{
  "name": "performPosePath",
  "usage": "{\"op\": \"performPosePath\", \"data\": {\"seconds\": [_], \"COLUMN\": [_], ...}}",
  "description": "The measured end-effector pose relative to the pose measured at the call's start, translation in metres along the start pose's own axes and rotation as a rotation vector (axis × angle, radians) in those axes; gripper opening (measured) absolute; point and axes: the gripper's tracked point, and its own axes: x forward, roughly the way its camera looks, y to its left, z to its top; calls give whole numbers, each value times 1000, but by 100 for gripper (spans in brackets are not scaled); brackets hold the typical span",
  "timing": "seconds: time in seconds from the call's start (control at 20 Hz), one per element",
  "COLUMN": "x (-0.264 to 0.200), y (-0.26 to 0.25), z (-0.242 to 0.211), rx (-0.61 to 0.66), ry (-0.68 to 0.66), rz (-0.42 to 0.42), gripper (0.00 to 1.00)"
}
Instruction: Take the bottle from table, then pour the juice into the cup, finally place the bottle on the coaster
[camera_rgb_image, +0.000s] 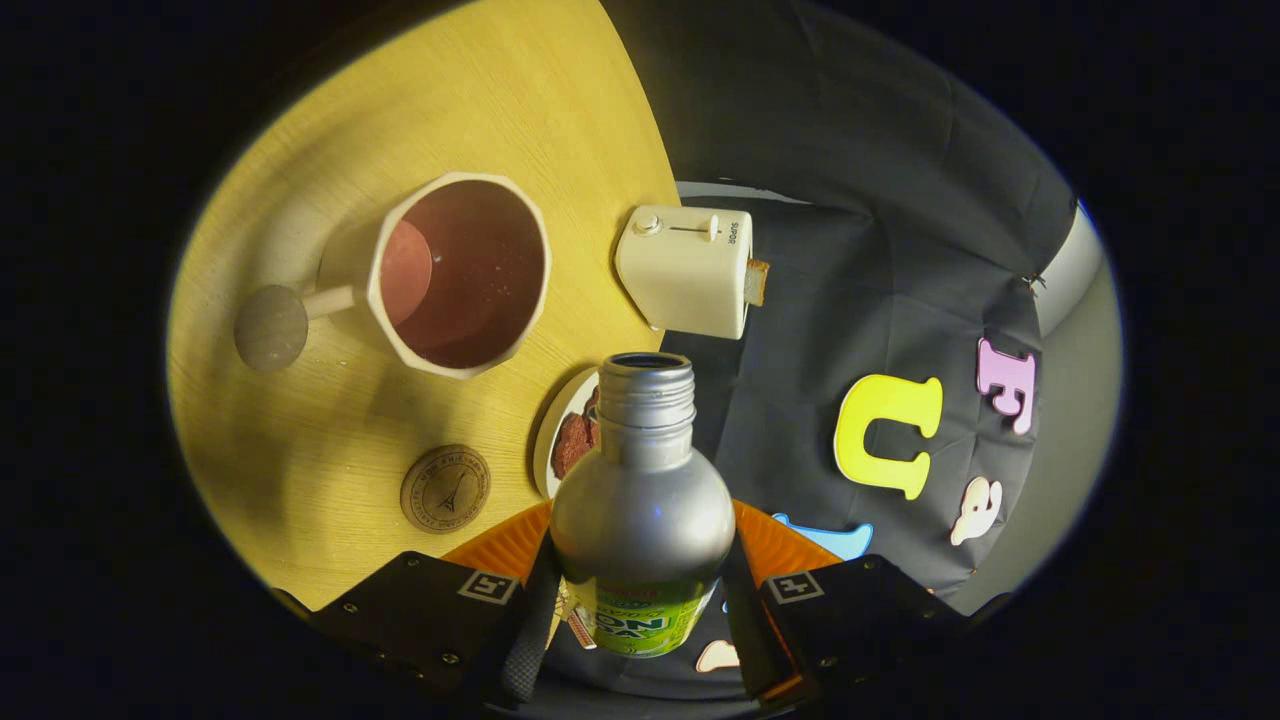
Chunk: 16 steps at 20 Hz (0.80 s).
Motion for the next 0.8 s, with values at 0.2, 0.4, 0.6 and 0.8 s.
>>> {"op": "performPosePath", "data": {"seconds": [0.2,0.4,0.6,0.8], "x": [1,3,3,3], "y": [-4,-5,-7,-10], "z": [-1,-2,-3,-2], "rx": [-31,-52,-62,-75], "ry": [0,-1,-2,-9], "rz": [-2,-2,-4,-13], "gripper": [75,75,75,75]}}
